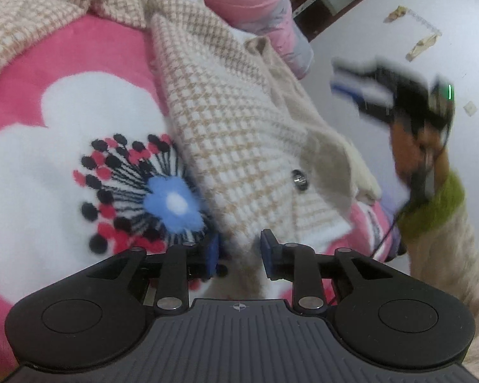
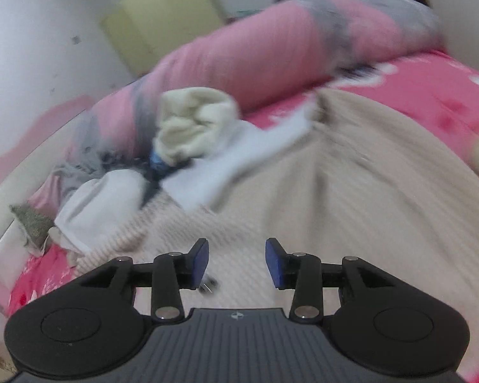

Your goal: Fold clothes

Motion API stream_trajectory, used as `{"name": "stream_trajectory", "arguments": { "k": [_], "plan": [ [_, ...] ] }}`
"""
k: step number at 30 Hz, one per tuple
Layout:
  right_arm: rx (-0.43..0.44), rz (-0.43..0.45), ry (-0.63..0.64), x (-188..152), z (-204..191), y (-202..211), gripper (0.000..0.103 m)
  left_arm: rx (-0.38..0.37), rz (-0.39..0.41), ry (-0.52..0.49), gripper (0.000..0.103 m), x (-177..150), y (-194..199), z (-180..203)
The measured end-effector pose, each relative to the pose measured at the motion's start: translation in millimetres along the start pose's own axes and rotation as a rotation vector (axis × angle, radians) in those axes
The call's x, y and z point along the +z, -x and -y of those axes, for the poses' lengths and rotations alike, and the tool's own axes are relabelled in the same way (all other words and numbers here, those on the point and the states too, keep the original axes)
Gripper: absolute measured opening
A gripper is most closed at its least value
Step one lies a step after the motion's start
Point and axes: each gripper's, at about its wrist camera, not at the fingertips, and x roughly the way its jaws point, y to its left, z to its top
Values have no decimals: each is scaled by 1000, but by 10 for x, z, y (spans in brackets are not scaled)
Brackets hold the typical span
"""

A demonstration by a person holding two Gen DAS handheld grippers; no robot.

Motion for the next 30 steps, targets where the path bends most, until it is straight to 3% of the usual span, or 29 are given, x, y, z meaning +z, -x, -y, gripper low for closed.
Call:
{"name": "stream_trajectory", "arguments": {
  "k": [6, 12, 13, 14, 15, 20, 23, 28, 30],
  "plan": [
    [18, -82, 266, 302, -818, -1305, 51, -43, -16, -10, 25, 22, -24, -94],
    [-78, -145, 521, 361, -1460, -2507, 49, -88, -31, -5, 23, 61, -49, -203],
    [-111, -154, 531, 361, -1458, -2634, 43, -95, -34, -4, 23, 68, -53, -220],
    [-143, -163, 542, 361, -1457, -2760, 24, -98, -35, -7, 23, 70, -55, -222],
    [-164, -173, 518, 388, -1395, -2836, 13, -101, -36, -10, 23, 67, -52, -219],
    [-41, -29, 141, 775, -745, -2356, 11, -113, -30, -34, 22, 40, -20, -228],
    [41, 78, 3, 1041, -426, -2016, 10, -119, -27, -36, 21, 35, -4, -304],
    [226, 236, 2, 1532, -361, -1915, 10, -107, -27, -53, 18, 17, 8, -300],
    [286, 255, 20, 1681, -340, -2002, 10, -98, -28, -62, 17, 15, 20, -286]
  ]
}}
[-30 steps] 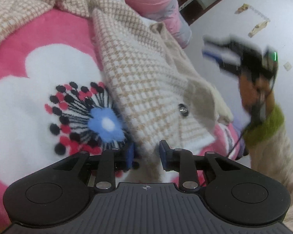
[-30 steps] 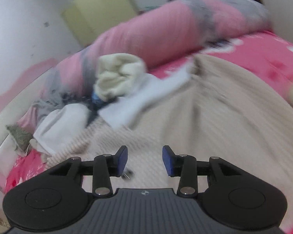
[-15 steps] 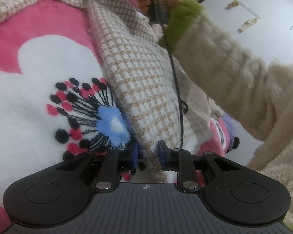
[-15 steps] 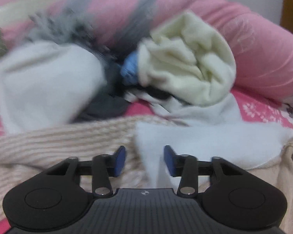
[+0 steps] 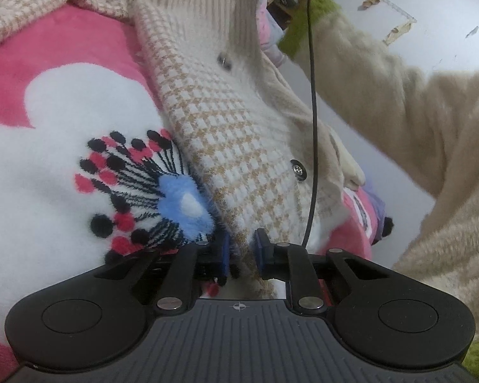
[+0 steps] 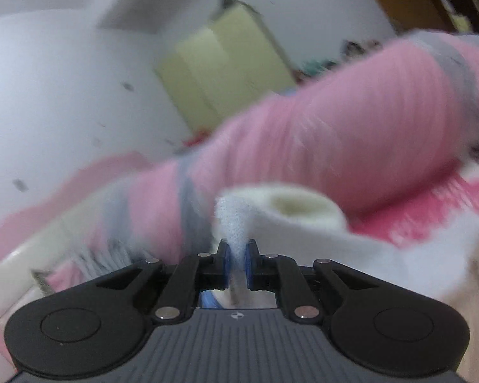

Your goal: Fold clothes

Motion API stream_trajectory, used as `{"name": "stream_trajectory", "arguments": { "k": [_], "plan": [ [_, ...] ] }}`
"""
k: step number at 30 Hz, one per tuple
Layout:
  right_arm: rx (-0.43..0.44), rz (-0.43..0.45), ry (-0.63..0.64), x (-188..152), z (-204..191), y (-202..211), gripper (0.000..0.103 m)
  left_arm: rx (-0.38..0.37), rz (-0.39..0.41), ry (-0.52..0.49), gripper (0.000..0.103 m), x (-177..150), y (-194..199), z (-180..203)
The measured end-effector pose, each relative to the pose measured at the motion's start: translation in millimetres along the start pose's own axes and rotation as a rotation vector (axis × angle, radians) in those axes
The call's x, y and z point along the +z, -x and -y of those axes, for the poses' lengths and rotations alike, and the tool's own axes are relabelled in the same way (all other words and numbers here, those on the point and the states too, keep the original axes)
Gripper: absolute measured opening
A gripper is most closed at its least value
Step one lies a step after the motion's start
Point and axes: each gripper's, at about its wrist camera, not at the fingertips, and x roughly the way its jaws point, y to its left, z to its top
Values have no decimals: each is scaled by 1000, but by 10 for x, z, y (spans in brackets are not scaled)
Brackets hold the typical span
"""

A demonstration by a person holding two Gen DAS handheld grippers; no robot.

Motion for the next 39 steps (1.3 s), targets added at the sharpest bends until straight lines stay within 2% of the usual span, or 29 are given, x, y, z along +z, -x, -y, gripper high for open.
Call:
{"name": "stream_trajectory", "arguments": {
  "k": [2, 5, 8, 11, 15, 16, 18, 21, 22, 25, 27, 28, 29, 30, 36, 37, 38, 39],
  "plan": [
    [57, 8, 12, 108, 65, -123, 10, 8, -3, -10, 16, 5, 1, 24],
    [60, -24, 31, 64, 292, -371, 10, 15, -6, -23, 15, 6, 1, 41],
    [-5, -72, 8, -124, 599, -619, 10, 19, -10, -30, 15, 14, 1, 44],
    [-70, -86, -64, -362, 953, -691, 10, 21, -16, -35, 14, 25, -11, 54],
    [-228, -185, -166, -665, 1447, -759, 13, 20, -16, -37, 14, 9, 18, 79],
    [-243, -206, -201, -700, 1527, -760, 17, 20, -16, -36, 14, 10, 26, 81],
    [-242, -188, -273, -696, 1598, -651, 19, 20, -18, -35, 14, 11, 42, 85],
    [-199, -123, -351, -607, 1601, -378, 23, 24, -14, -36, 14, 27, 50, 127],
    [-196, -122, -360, -579, 1583, -293, 28, 25, -11, -36, 14, 28, 48, 135],
    [-231, -261, -284, -567, 1435, -107, 29, 24, -8, -33, 14, 33, 62, 141],
    [-235, -370, -216, -675, 1309, -12, 30, 24, -8, -28, 14, 44, 68, 142],
    [-229, -407, -201, -745, 1260, 33, 34, 25, -7, -27, 14, 48, 60, 148],
    [-226, -424, -190, -797, 1223, 26, 41, 28, -6, -24, 14, 44, 59, 152],
    [-224, -432, -177, -835, 1188, -3, 43, 31, -5, -20, 14, 47, 62, 155],
    [-213, -475, -104, -1065, 978, -182, 43, 64, 8, 14, 14, 16, 72, 197],
    [-211, -482, -91, -1104, 943, -211, 38, 71, 12, 19, 14, 12, 69, 206],
    [-209, -489, -79, -1142, 908, -241, 24, 76, 13, 27, 14, 11, 68, 215],
    [-226, -478, -41, -1138, 832, -218, 17, 80, 13, 32, 14, 18, 62, 243]
  ]
}}
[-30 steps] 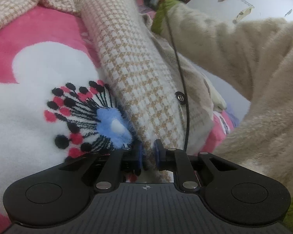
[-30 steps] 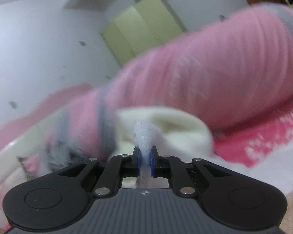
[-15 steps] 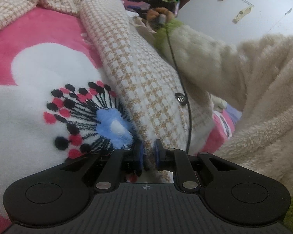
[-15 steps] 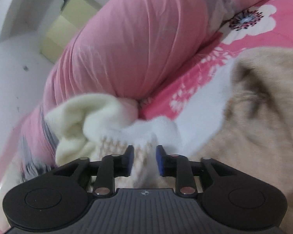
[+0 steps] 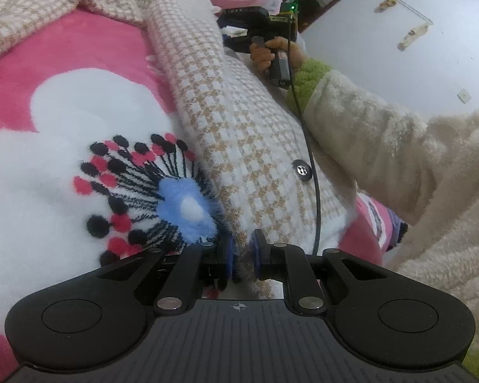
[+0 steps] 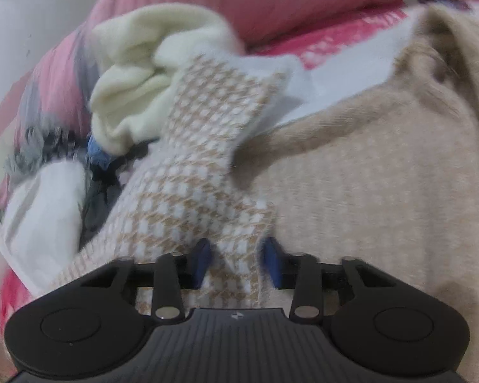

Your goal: Fold clothes

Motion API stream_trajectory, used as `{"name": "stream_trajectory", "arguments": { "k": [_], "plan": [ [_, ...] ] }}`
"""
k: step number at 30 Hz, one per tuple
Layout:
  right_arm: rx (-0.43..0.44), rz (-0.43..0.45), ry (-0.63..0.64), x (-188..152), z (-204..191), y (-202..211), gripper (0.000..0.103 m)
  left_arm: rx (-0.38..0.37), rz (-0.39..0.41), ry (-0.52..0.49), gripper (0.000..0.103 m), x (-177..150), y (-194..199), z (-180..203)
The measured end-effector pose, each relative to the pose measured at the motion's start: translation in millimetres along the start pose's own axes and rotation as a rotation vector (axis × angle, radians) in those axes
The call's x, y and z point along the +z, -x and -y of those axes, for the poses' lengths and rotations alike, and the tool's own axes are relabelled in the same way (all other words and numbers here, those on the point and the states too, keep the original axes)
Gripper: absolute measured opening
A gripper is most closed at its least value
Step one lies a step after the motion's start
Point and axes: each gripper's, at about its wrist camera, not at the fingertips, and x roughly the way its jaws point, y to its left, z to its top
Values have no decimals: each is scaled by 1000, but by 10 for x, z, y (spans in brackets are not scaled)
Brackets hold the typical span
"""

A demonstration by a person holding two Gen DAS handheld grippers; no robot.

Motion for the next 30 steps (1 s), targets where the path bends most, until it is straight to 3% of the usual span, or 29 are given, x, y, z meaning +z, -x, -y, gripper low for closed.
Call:
{"name": "stream_trajectory", "arguments": {
  "k": [1, 2, 6, 9, 15, 17, 20, 21, 23, 27, 30],
  "plan": [
    [-39, 27, 41, -8, -85, 79, 7, 6, -2, 0, 14, 6, 5, 6],
    [-77, 55, 82, -16, -171, 158, 5, 12, -4, -1, 14, 12, 9, 12],
    [-231, 164, 246, -47, -512, 475, 4, 42, -8, -56, 13, 17, -2, 103],
    [-374, 199, 422, -71, -741, 636, 4, 56, -13, -90, 13, 32, -12, 149],
    [-667, 20, 670, -361, -580, -154, 6, 65, -25, -97, 13, 70, -45, 129],
    [-730, 57, 779, -549, -523, -346, 7, 63, -25, -94, 13, 71, -57, 134],
    [-738, 82, 769, -502, -558, -232, 9, 50, -26, -90, 13, 58, -44, 113],
    [-738, 87, 758, -470, -573, -179, 16, 45, -26, -89, 13, 56, -47, 109],
    [-725, 139, 682, -345, -610, 72, 19, 34, -25, -95, 15, 53, -52, 103],
    [-565, 244, 569, -155, -769, 623, 20, 2, -19, -90, 16, 35, -65, 60],
    [-360, 180, 585, -152, -971, 648, 20, -18, -19, -71, 16, 45, -70, 19]
  ]
}}
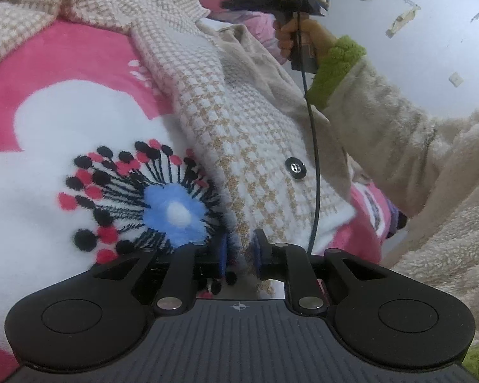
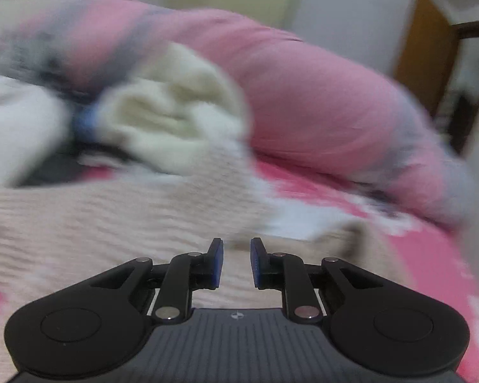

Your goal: Fold clothes

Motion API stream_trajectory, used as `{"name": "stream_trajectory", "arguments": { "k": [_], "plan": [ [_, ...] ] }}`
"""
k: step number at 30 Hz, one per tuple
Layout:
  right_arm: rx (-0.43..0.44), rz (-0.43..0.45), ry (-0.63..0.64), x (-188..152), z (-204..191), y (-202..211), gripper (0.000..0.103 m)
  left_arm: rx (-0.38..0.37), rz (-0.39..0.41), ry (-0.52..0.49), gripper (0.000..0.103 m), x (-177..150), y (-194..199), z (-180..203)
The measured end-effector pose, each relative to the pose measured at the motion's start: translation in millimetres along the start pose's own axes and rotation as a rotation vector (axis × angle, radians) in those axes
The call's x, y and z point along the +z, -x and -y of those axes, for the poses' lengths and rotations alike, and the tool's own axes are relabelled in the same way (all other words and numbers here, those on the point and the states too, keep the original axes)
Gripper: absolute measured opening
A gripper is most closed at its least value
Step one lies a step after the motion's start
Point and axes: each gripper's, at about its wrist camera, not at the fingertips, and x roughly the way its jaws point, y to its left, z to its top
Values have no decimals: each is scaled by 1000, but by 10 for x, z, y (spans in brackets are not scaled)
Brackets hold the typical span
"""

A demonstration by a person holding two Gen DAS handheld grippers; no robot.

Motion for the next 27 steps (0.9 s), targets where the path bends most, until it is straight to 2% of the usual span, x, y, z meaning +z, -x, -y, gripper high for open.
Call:
{"name": "stream_trajectory", "arguments": {
  "k": [1, 3, 5, 8, 9, 11, 13, 14, 16, 20, 27],
  "plan": [
    [63, -31, 12, -1, -90, -76, 19, -3, 0, 1, 16, 1, -2, -5],
    [133, -152, 0, -130, -246, -464, 19, -6, 0, 5, 16, 3, -2, -8],
    [100, -191, -6, -366, -362, -816, 20, -9, 4, 22, 17, -8, 14, -10],
    [58, -194, 4, -322, -402, -767, 20, -20, 9, 63, 19, -26, 44, -35],
    [74, -218, -46, -276, -333, -655, 20, -26, 14, 73, 21, -36, 55, -42],
    [91, -209, -144, -245, -146, -267, 21, -41, 21, 95, 23, -57, 66, -64],
    [111, -205, -241, -348, 72, 182, 24, -54, 27, 119, 23, -73, 69, -87],
    [122, -205, -290, -413, 184, 410, 36, -61, 28, 135, 24, -75, 66, -103],
    [144, -215, -385, -577, 381, 837, 53, -73, 27, 174, 24, -63, 52, -150],
    [155, -310, -525, -1211, 512, 1328, 54, -89, 24, 244, 24, -37, 36, -209],
    [173, -345, -575, -1909, 329, 1767, 53, -31, 4, 242, 23, -95, 32, -80]
  ]
}}
